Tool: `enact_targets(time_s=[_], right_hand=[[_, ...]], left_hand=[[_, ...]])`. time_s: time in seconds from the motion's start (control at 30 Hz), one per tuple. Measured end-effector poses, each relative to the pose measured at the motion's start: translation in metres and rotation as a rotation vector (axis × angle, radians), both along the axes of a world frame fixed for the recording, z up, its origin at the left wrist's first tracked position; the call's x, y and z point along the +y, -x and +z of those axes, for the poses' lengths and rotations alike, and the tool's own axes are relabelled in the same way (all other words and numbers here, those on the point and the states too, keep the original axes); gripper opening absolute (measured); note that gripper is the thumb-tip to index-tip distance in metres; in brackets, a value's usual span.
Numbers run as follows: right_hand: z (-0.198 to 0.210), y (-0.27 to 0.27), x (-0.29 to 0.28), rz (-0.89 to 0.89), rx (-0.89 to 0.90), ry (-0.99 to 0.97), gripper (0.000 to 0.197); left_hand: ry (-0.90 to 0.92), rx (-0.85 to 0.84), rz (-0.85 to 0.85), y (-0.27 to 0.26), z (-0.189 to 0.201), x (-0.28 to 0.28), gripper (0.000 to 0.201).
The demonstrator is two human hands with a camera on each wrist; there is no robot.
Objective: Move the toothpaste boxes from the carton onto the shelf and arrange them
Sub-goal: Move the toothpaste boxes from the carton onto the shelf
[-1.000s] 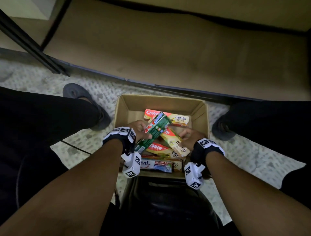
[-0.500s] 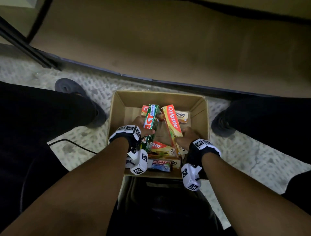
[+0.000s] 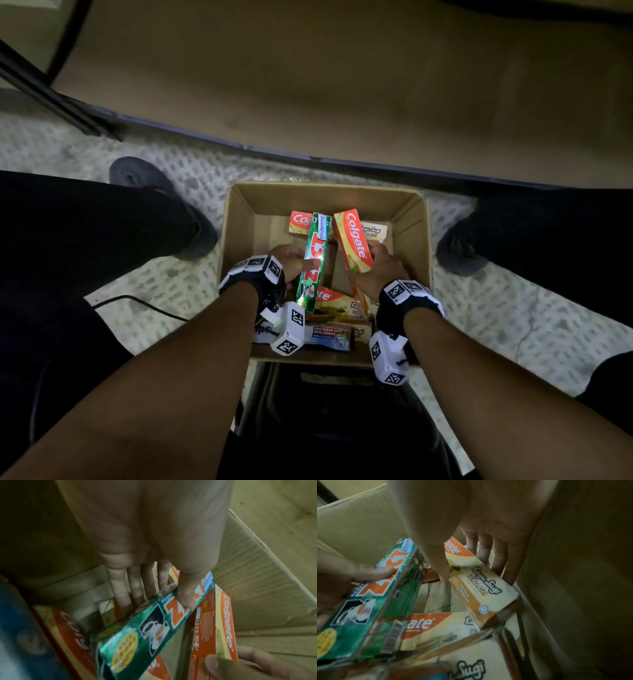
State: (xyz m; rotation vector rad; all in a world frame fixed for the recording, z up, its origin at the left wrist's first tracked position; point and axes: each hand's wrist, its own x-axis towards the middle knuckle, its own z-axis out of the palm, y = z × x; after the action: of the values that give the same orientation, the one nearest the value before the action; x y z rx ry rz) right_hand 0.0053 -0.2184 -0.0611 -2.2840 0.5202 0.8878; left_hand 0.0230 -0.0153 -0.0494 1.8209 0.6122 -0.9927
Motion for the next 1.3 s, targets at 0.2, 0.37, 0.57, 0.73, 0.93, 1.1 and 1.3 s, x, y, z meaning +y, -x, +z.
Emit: enact_targets(time_s=[0.2,0.37,0.57,0.73,0.93,1.1,1.3], right_hand=[[0.015,0.004,0.002,-0.017,-0.031,-0.052,0.070],[0.039,0.006,0.007,-0.027,-0.061,-0.122,0.053],[0.080,0.005,0.008,-0.059,-0.115,-0.198,0.043],[0.122,0.006,0.008,-0.057,-0.191,-0.218,0.037],[0.181,0.011,0.008,-0.059,-0.333,-0.226,0.033],[0.237,0.015,0.004,-0.061,-0.446,-0.258,0.033],[0.324,0.012,-0.012,-0.032,-0.639,-0.245,0.029]], left_hand=[[-0.008,-0.043,0.053,0.004,0.014,-0.001,0.019],[-0.022,-0.099,0.123,0.004,0.013,0.002,0.063],[-0.012,-0.242,0.154,0.007,0.041,-0.005,0.069],[-0.034,-0.326,0.149,0.017,0.089,-0.011,0.062],[-0.006,-0.469,0.152,0.016,0.148,-0.018,0.052],[-0.070,-0.627,0.080,0.008,0.212,-0.025,0.050],[-0.059,-0.824,0.052,-0.009,0.305,-0.033,0.047]])
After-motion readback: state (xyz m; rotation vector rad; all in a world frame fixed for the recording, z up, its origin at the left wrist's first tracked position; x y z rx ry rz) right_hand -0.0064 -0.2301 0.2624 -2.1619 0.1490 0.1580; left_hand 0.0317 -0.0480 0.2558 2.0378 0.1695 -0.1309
